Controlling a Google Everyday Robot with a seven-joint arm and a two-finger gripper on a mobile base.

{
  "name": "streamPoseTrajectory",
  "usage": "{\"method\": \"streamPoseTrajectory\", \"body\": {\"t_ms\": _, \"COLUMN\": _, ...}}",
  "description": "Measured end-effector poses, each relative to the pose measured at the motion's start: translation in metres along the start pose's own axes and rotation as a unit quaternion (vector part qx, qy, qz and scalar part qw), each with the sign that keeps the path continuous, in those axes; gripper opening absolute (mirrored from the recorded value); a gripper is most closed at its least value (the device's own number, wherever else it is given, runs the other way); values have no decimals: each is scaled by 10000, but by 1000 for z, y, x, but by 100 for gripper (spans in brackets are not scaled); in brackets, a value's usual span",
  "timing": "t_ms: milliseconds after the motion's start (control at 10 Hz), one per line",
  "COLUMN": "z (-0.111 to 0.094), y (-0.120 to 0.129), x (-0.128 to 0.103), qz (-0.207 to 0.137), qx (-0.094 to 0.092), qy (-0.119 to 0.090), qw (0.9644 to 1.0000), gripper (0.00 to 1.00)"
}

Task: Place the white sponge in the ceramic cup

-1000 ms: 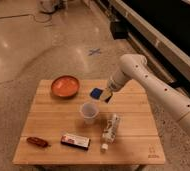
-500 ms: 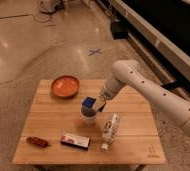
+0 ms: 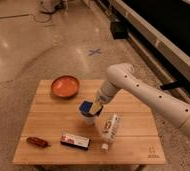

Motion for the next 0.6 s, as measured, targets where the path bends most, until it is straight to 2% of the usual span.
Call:
{"method": "streamPoseTrajectory", "body": {"t_ms": 400, "z": 1, "y": 0, "x": 7, "qz": 43, "qx": -83, "qy": 73, "qw": 9999, "gripper": 74}}
{"method": "streamPoseTrajectory", "body": {"t_ms": 600, "z": 0, "y": 0, "x": 12, "qz": 40, "qx": -116, "qy": 127, "qw": 9998, "gripper": 80}}
